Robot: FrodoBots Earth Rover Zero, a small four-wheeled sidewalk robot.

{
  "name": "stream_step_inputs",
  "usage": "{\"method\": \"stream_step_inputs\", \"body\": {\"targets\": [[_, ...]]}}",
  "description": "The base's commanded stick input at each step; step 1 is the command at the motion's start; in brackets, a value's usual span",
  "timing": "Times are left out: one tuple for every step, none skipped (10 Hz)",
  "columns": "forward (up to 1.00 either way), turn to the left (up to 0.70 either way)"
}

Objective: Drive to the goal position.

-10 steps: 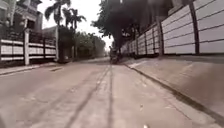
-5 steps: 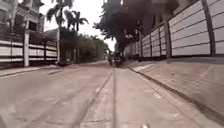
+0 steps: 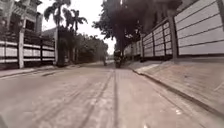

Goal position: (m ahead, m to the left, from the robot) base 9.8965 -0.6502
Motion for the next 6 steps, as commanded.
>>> {"method": "stream_step_inputs", "body": {"targets": [[1.00,0.08],[1.00,0.00],[1.00,0.08],[1.00,0.16],[1.00,0.05],[1.00,0.00]]}}
